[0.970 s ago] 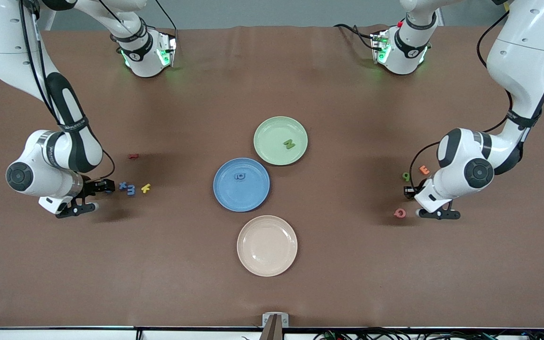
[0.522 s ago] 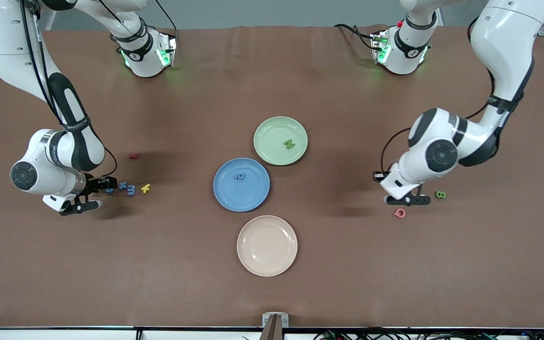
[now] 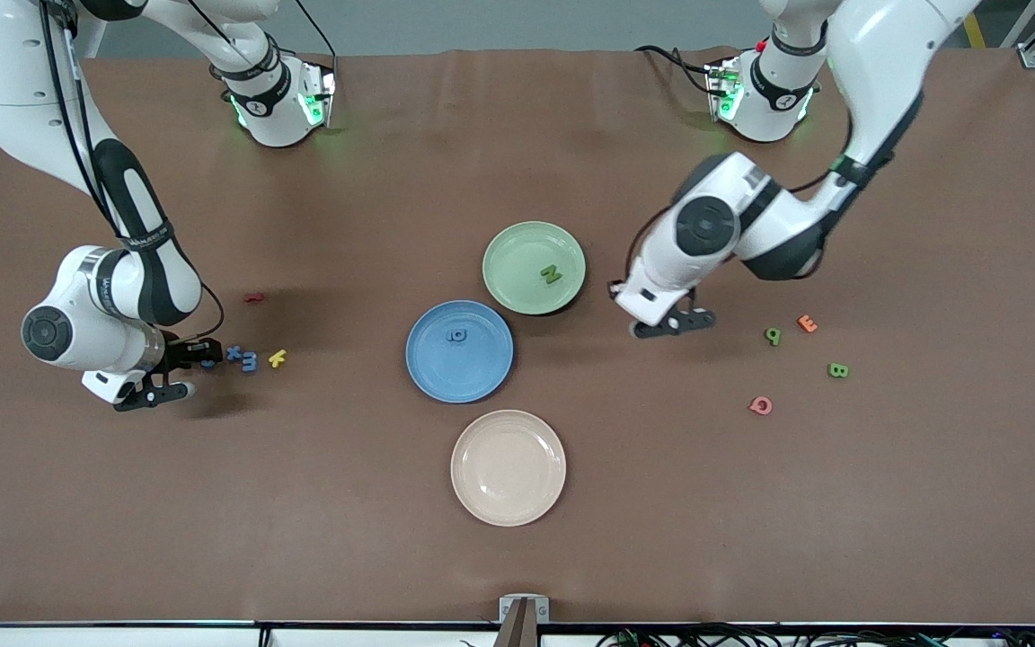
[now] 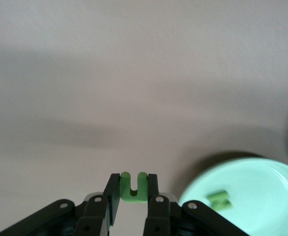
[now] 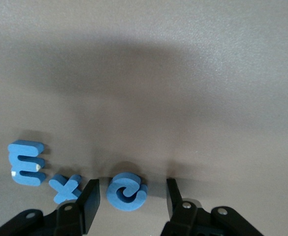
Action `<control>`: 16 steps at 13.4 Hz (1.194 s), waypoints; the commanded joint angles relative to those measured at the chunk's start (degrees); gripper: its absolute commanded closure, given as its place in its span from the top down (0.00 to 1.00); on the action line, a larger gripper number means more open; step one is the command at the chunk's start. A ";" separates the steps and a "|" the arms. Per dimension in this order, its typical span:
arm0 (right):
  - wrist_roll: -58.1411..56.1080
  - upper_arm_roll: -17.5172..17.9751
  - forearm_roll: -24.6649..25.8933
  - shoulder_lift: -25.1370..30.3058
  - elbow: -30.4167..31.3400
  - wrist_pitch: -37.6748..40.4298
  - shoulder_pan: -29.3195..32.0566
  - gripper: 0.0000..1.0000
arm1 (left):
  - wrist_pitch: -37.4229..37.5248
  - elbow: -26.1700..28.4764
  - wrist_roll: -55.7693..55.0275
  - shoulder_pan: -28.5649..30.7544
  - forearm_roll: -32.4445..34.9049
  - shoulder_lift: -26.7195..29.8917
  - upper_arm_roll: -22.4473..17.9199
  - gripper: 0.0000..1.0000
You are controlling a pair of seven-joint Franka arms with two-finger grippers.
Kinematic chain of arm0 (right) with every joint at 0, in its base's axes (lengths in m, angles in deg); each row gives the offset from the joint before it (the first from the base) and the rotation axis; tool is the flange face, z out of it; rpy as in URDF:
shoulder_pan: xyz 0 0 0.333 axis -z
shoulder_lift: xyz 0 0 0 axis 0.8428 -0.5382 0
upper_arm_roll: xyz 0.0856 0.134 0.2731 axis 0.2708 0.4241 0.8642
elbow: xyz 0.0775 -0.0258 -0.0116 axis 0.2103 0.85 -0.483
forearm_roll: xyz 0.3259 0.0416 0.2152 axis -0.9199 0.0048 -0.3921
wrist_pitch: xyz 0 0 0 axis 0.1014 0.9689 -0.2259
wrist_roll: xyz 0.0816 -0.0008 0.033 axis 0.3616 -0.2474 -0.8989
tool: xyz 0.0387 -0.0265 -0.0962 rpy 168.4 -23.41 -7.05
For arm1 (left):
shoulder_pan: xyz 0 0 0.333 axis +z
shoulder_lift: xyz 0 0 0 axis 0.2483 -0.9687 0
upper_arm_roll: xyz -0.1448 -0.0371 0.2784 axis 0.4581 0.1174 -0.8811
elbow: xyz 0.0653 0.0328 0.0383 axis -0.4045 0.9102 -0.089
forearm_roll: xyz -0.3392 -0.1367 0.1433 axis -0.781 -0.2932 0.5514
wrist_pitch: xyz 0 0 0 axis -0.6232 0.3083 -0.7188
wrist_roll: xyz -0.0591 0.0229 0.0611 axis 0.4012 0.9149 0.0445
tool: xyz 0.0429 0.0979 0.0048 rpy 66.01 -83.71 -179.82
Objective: Sort letters by color into matching plates
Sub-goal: 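Place the green 'u' on the green plate with the left gripper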
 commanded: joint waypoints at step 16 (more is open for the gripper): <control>0.60 0.85 -0.33 2.36 -2.25 6.02 -0.45 0.16 | -9.19 -9.44 -32.53 -23.41 0.94 -11.38 -9.17 1.00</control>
